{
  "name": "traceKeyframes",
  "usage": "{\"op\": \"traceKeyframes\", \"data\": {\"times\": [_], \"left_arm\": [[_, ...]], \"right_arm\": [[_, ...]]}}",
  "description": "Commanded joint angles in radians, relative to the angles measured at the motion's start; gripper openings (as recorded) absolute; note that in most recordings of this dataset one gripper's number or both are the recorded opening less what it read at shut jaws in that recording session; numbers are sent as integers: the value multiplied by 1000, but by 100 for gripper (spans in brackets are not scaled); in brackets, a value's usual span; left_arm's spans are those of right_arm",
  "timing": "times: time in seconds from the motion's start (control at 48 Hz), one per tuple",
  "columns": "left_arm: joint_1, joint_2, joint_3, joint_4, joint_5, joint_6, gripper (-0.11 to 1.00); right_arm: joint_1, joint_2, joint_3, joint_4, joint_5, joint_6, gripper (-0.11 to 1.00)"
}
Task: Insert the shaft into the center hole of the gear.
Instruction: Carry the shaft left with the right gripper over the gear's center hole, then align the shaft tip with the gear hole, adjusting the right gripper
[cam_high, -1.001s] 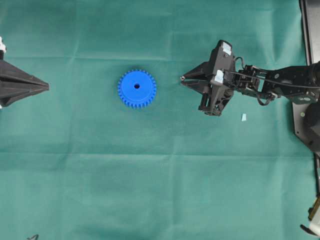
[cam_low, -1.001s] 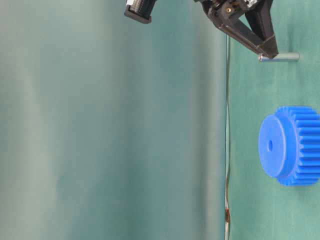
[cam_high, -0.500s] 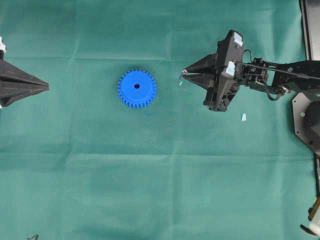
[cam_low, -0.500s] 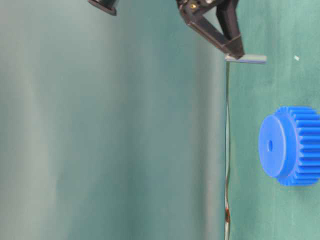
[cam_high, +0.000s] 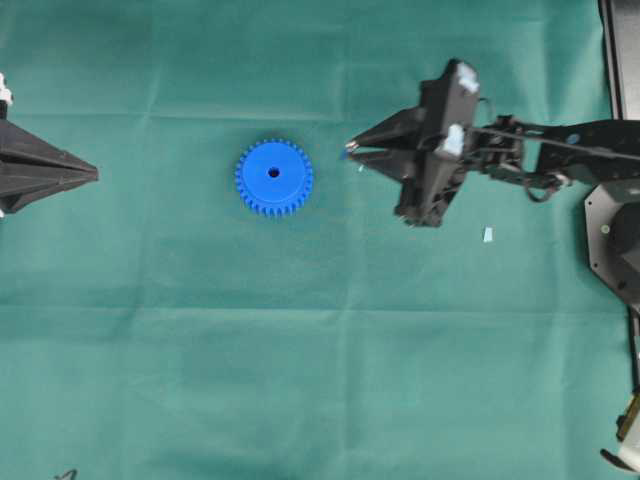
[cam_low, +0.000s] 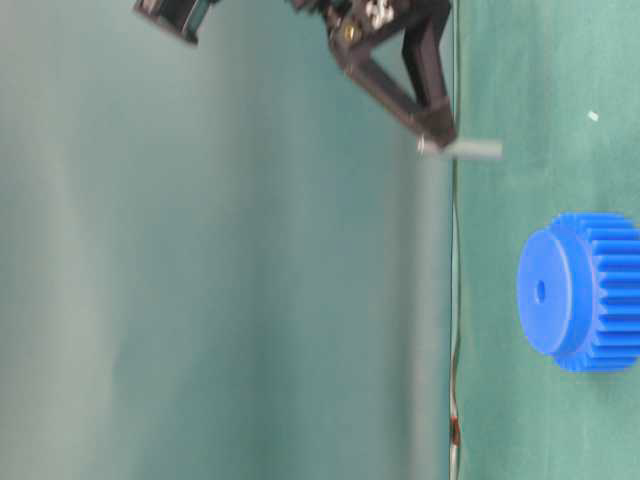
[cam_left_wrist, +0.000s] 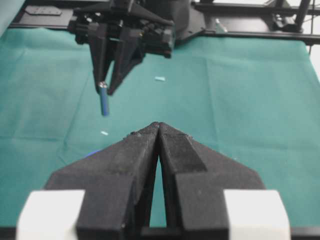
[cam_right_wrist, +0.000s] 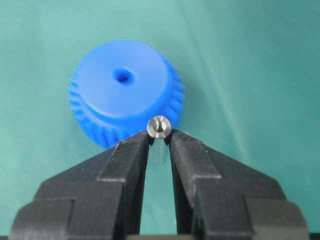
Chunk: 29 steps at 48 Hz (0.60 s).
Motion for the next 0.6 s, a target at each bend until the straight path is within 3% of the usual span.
{"op": "traceKeyframes", "data": {"times": [0.0,0.292,0.584], "left_arm": [[2,6,-25,2,-8,0,0],[2,6,-23,3,-8,0,0],[2,6,-25,3,-5,0,0]], "right_arm": [[12,20,-69,-14,17,-2,17],[21,137,-245,-44,104,-3,17],[21,167,-288,-51,110,-3,17]]}}
